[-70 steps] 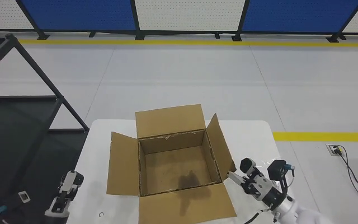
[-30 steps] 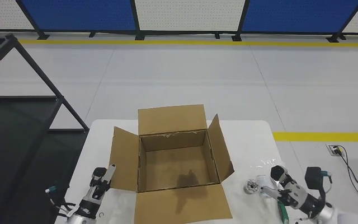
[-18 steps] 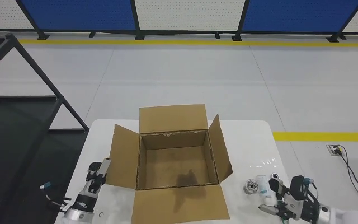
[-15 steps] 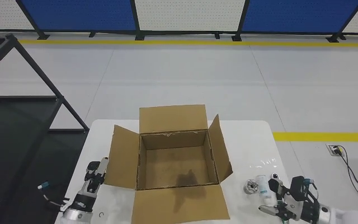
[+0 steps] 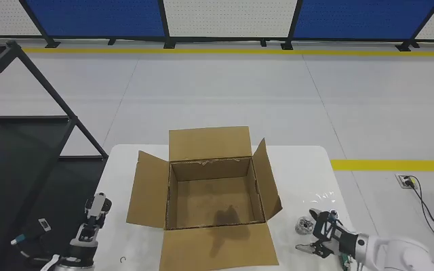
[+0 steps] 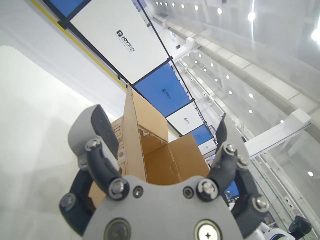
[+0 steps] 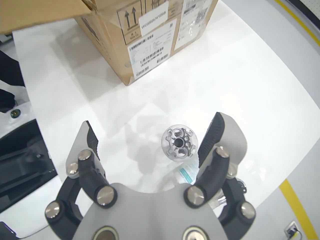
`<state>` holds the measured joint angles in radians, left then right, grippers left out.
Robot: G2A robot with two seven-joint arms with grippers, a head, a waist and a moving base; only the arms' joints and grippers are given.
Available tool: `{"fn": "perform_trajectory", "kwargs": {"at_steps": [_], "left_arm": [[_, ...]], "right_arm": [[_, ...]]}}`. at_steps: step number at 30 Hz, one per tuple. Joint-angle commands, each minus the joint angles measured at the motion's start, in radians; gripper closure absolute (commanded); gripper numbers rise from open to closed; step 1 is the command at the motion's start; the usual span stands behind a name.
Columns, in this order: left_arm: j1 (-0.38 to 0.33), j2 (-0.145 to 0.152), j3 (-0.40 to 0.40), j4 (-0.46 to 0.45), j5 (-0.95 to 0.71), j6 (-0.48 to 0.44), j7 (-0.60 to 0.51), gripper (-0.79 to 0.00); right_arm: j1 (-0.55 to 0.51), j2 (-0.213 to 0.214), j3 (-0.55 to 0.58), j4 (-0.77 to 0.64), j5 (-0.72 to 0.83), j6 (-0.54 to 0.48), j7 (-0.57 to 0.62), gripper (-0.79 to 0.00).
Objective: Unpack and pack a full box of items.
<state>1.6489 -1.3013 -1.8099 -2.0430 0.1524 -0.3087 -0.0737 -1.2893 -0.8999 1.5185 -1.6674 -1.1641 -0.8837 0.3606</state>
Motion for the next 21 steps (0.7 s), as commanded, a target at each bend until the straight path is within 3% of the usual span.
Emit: {"fn": "perform_trajectory", "kwargs": {"at_steps": [1, 4, 14, 15, 16, 17, 21], "left_arm": [[0.011, 0.0, -0.009, -0.008, -0.013, -0.002, 0.004, -0.785], [0.021, -0.001, -0.014, -0.013, -0.018, -0.007, 0.012, -0.785], [0.033, -0.003, -0.01, -0.018, -0.016, -0.013, 0.035, -0.785], [0.033, -0.004, -0.01, -0.018, -0.015, -0.013, 0.036, -0.785], [0.033, -0.004, -0.009, -0.017, -0.014, -0.013, 0.037, -0.785], [0.033, -0.004, -0.009, -0.017, -0.014, -0.013, 0.037, -0.785], [0.033, -0.005, -0.007, -0.016, -0.011, -0.012, 0.043, -0.785]], "right_arm": [[0.031, -0.003, -0.027, 0.03, -0.05, 0.032, -0.009, -0.785], [0.077, -0.01, -0.074, 0.077, -0.091, 0.068, -0.01, -0.785], [0.183, -0.021, -0.164, 0.216, -0.122, 0.055, 0.008, -0.785], [0.188, -0.022, -0.169, 0.224, -0.123, 0.056, 0.005, -0.754], [0.191, -0.023, -0.174, 0.232, -0.124, 0.056, 0.003, -0.594], [0.195, -0.023, -0.177, 0.238, -0.127, 0.057, 0.0, -0.366], [0.201, -0.023, -0.184, 0.257, -0.135, 0.057, -0.013, -0.006]]}}
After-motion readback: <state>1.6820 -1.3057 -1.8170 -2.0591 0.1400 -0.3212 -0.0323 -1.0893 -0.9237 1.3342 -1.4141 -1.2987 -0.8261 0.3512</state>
